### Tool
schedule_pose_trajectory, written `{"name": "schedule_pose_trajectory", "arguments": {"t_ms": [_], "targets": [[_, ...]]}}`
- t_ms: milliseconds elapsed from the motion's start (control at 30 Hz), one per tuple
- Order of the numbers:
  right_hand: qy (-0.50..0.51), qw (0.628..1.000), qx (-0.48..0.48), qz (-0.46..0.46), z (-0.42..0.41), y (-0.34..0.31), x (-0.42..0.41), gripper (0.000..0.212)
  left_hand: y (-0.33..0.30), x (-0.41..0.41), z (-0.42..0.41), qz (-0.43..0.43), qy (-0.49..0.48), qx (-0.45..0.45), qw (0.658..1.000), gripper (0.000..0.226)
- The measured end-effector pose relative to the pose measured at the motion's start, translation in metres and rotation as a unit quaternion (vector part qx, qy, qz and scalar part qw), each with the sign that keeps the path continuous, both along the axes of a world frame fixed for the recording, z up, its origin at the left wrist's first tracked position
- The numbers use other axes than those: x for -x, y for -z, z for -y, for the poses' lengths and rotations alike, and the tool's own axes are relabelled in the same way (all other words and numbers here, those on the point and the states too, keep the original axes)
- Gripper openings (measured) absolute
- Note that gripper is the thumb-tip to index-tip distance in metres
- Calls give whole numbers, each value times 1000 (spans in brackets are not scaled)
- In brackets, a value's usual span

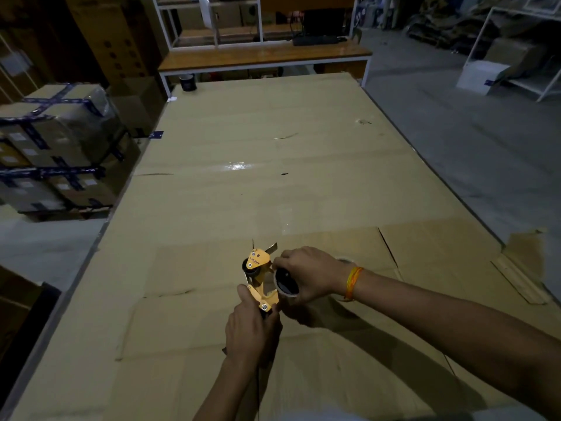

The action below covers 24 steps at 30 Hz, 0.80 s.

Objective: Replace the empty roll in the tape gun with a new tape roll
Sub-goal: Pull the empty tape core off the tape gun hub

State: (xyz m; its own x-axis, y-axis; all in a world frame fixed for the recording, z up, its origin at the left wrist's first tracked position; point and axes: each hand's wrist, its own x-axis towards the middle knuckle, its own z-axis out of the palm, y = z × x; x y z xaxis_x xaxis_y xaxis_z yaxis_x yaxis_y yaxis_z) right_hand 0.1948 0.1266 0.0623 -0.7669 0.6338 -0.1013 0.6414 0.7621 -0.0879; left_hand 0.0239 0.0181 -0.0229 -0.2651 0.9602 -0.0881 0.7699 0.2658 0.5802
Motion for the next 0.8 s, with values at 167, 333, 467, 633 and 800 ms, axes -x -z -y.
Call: {"name": "schedule_pose_trajectory", "arguments": {"t_ms": [167, 333, 467, 633, 800], "targets": [[14, 1000, 11, -22, 5, 5, 2, 81, 7, 2, 3, 0, 2, 0, 1000, 60], [8, 1000, -13, -15, 8, 3, -3, 83, 8, -1, 3, 12, 11, -4, 1000, 58], [-19, 999, -20, -17, 6, -2, -5, 78, 8, 0, 1, 14, 15, -6, 1000, 57], [-76, 997, 5, 12, 7, -12, -10, 74, 12, -3, 8, 30, 26, 10, 999, 55], [108, 987, -16, -114, 19, -1, 4, 66, 9, 4, 0, 36, 14, -17, 999, 55]]}}
